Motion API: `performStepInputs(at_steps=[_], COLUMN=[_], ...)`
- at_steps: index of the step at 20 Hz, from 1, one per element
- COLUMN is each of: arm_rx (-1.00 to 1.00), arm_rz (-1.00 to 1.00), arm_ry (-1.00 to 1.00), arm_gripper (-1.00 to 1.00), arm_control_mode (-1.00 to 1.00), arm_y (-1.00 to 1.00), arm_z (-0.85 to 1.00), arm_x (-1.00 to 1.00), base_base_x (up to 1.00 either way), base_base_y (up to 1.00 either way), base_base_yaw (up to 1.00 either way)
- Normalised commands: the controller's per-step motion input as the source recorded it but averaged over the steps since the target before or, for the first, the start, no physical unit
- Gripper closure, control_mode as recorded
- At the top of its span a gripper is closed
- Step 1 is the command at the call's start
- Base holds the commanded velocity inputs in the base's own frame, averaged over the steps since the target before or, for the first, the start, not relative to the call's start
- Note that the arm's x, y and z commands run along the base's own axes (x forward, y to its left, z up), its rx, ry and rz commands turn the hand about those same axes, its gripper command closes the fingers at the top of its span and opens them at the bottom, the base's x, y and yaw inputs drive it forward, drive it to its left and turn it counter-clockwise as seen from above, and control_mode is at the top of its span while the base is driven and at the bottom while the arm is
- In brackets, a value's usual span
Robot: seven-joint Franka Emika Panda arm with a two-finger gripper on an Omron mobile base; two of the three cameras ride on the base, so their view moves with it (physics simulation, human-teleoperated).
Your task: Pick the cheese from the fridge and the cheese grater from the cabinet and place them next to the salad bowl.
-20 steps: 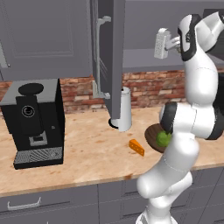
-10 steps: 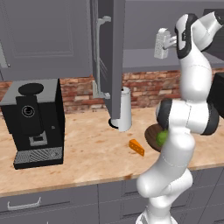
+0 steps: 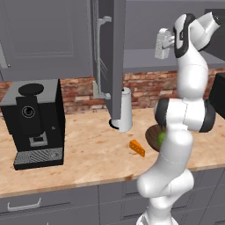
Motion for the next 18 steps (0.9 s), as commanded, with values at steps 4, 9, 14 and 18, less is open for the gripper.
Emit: performStepInputs(at_steps=[4,9,14,18], arm_rx=[0.0,0.0,0.0,0.0], arm_rz=[0.0,0.0,0.0,0.0], arm_ry=[0.0,0.0,0.0,0.0], arm_gripper=[-1.0,-1.0,-1.0,-1.0], arm_control_mode=[-1.0,-1.0,-1.0,-1.0], arm_y=[-0.02,-0.01,0.0,0.0], arm_z=[-0.02,-0.01,0.0,0.0], arm_x=[0.16,0.14,0.12,0.1], base_base_x=[0.0,0.0,0.0,0.0], base_base_y=[0.0,0.0,0.0,0.0], base_base_yaw=[0.0,0.0,0.0,0.0])
